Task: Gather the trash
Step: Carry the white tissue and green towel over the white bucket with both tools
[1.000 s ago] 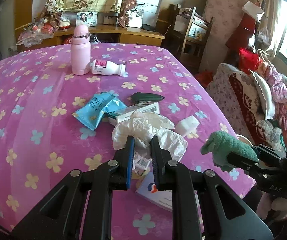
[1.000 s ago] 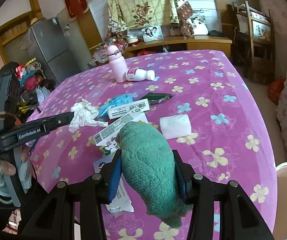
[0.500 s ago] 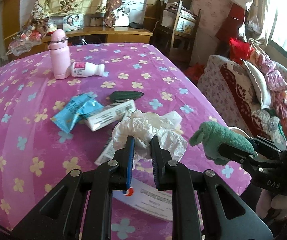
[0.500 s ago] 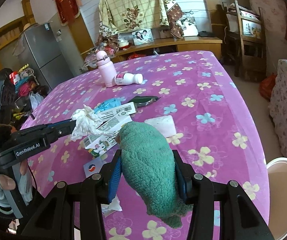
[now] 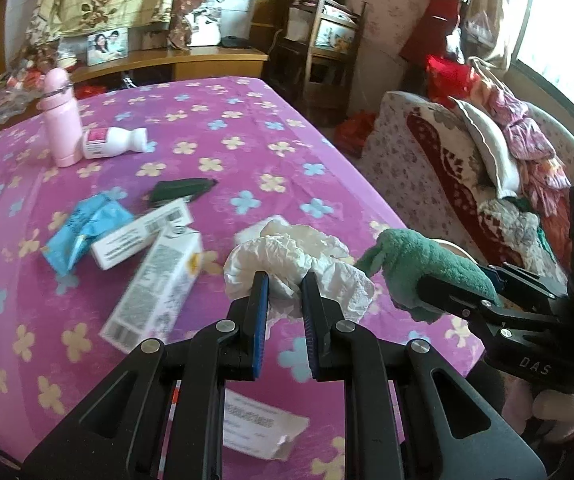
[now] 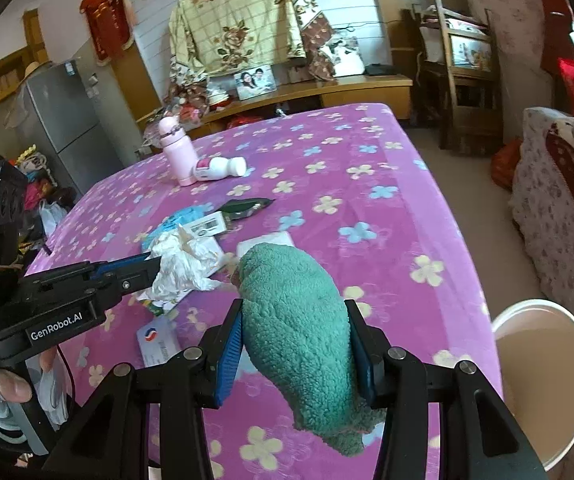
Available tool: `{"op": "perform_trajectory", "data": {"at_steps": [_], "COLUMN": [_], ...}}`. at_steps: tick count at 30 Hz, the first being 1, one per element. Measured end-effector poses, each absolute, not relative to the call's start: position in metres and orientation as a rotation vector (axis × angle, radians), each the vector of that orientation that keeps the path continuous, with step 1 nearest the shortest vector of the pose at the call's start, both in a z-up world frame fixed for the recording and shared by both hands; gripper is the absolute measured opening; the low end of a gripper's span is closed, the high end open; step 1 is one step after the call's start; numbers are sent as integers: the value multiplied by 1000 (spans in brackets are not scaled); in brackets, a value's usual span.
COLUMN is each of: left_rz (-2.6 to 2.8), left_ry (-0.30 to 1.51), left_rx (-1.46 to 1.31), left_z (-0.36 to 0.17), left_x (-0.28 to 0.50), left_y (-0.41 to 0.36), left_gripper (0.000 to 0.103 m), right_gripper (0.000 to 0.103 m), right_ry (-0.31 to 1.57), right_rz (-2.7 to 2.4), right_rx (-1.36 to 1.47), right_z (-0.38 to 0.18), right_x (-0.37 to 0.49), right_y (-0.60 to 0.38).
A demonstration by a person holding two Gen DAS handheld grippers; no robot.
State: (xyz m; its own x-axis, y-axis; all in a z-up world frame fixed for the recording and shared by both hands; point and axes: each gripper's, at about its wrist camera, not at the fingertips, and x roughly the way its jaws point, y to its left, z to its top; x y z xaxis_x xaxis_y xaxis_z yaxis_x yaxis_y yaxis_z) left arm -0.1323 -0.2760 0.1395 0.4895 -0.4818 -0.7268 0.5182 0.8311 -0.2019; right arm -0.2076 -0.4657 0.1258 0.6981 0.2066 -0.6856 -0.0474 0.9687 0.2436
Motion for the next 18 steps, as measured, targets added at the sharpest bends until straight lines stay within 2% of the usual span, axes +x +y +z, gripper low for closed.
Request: {"op": "perform_trajectory", "data": {"at_steps": [18], "left_rz": [-733], "left_ry": [902], "left_rx": [107], "left_z": [136], "left_x": [-149], "left_y": [-362], "left_gripper": [14], "right_gripper": [46], "right_ry": [781], "right_rz": [0], "right_rx": [268], "right_z": [122], "right_x": [-238], "right_y": [-542]}}
